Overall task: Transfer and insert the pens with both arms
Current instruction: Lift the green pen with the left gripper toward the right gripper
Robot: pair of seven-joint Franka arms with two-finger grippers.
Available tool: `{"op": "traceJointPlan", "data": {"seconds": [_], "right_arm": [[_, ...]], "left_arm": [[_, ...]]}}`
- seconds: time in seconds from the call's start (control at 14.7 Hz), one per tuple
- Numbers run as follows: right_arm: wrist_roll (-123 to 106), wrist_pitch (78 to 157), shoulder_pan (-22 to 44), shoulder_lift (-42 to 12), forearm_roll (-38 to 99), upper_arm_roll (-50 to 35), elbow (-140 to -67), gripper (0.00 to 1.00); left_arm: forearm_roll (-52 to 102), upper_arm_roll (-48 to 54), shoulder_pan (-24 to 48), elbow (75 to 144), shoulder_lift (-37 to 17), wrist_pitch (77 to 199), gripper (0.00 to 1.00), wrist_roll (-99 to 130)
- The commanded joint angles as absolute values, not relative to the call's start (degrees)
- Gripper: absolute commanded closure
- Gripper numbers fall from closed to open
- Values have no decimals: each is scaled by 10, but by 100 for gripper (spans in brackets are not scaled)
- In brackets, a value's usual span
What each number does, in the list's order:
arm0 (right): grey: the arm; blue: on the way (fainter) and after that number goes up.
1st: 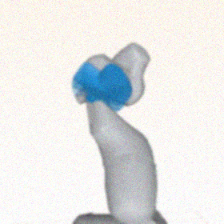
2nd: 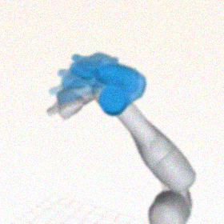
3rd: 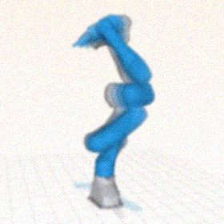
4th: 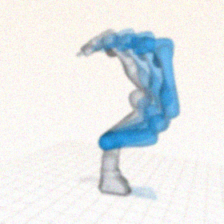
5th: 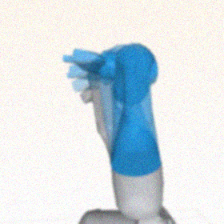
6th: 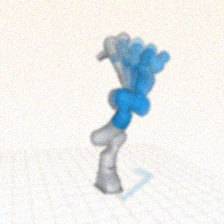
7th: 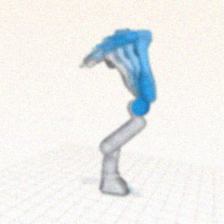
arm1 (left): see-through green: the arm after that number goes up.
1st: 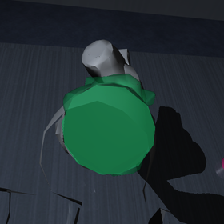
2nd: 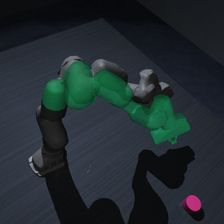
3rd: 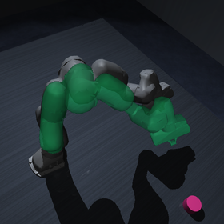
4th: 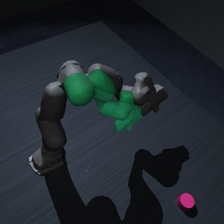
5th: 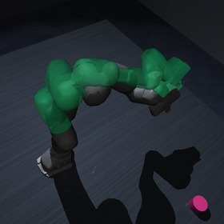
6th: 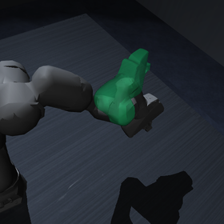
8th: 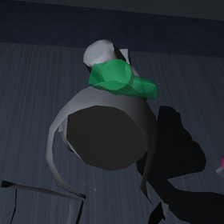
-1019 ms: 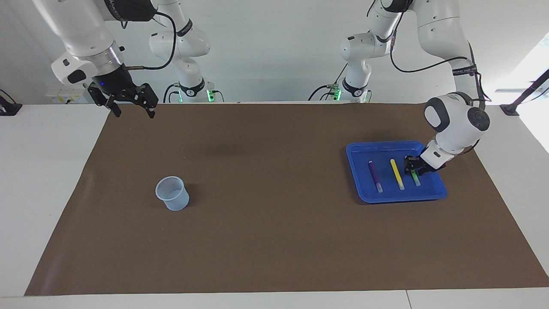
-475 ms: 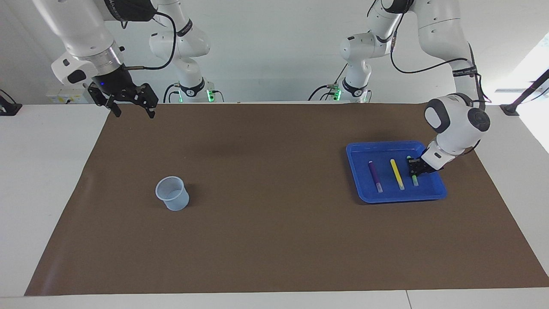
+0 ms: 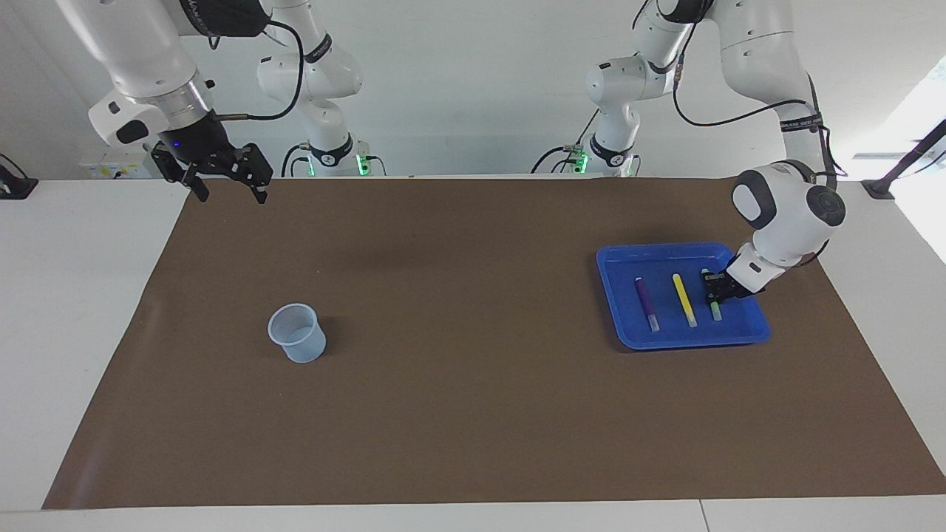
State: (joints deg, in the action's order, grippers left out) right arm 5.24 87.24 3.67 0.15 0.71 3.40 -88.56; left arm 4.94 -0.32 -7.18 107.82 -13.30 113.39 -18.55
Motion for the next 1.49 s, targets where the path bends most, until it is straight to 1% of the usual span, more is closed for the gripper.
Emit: {"op": "traceJointPlan", "data": {"seconds": [0.0, 0.27, 0.34, 0.41, 0.54, 0.75, 1.02, 1.15, 1.29, 1.43], "right_arm": [[40, 871, 33, 2, 16, 33, -886, 0], [39, 870, 33, 3, 16, 33, -886, 0], [38, 870, 33, 3, 16, 33, -886, 0], [37, 870, 33, 2, 16, 33, -886, 0], [40, 874, 37, 2, 17, 33, -886, 0], [42, 874, 41, 3, 25, 30, -889, 0], [66, 884, 40, 6, 103, 10, -898, 0], [110, 911, 40, 10, 153, -5, -911, 0], [193, 929, 46, 11, 182, -38, -919, 0], [283, 968, 46, 12, 216, -68, -931, 0]], "left_arm": [[64, 1, -55, 979, -143, 1025, 100, -115], [137, 12, -21, 870, -136, 893, 100, 92], [158, 21, -20, 866, -128, 881, 100, 157], [184, 29, -19, 871, -105, 880, 100, 242], [237, 43, -16, 881, -78, 879, 100, 386], [296, 73, -15, 885, -62, 874, 100, 539], [381, 91, 4, 944, -26, 897, 100, 678], [404, 91, 24, 975, -9, 917, 100, 705], [445, 91, 52, 1031, 19, 952, 100, 741], [482, 91, 84, 1087, 46, 1019, 100, 782]]}}
